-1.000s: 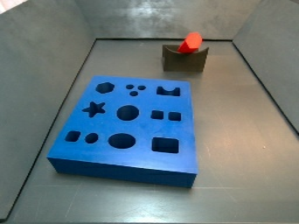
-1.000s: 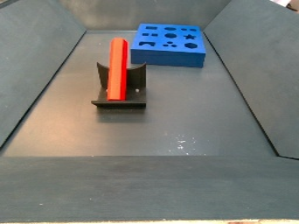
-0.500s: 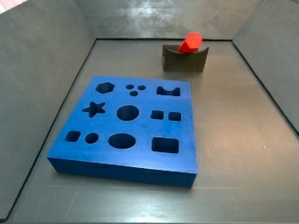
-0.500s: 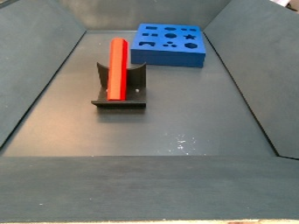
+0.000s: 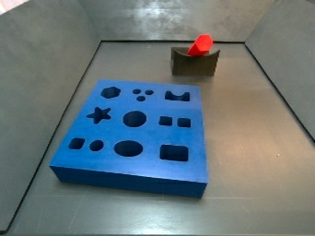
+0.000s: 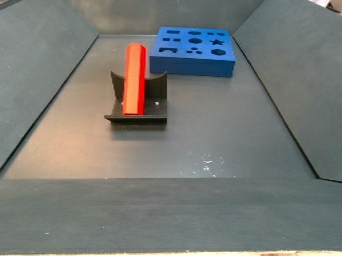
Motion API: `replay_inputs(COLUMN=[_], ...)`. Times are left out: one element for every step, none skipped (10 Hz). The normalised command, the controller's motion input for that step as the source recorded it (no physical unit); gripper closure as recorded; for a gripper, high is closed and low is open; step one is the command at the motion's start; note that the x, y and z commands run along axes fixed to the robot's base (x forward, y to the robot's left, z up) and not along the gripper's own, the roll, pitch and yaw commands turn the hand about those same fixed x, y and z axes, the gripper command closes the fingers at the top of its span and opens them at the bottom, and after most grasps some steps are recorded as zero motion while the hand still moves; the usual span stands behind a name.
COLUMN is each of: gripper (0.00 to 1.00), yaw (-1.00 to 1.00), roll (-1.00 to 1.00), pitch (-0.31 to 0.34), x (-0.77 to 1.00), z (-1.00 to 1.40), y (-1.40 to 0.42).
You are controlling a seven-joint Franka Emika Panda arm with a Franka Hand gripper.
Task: Pick up the hexagon object. Move up. Place the hexagon object on the fixture. Regrasp the hexagon object. Move to above the board. Insert the hexagon object.
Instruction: Regrasp the hexagon object.
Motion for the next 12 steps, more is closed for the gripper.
replay_inputs(gripper=[0.00, 0.00, 0.00, 0.00, 0.00, 0.00, 0.00, 0.00, 0.00, 0.00, 0.00, 0.00], yaw=[0.09, 0.11, 0.14, 0.18, 0.24, 0.28, 0.31, 0.32, 0.31, 0.30, 0.27, 0.26], roll=[1.00, 1.00, 1.00, 1.00, 1.00, 0.91, 0.70, 0.59, 0.38, 0.27, 0.20, 0.18], pitch=[0.192, 0.212, 0.236, 0.256, 0.280, 0.271, 0.212, 0.177, 0.116, 0.073, 0.020, 0.001], x=[0.16, 0.18, 0.21, 0.24, 0.28, 0.32, 0.38, 0.41, 0.47, 0.50, 0.52, 0.52], z=[-0.01, -0.02, -0.02, -0.02, -0.02, -0.02, -0.02, -0.02, -0.02, -0.01, -0.01, -0.01], y=[-0.05, -0.05, -0.05, -0.06, -0.06, -0.06, -0.06, -0.07, -0.07, -0.06, -0.05, -0.06])
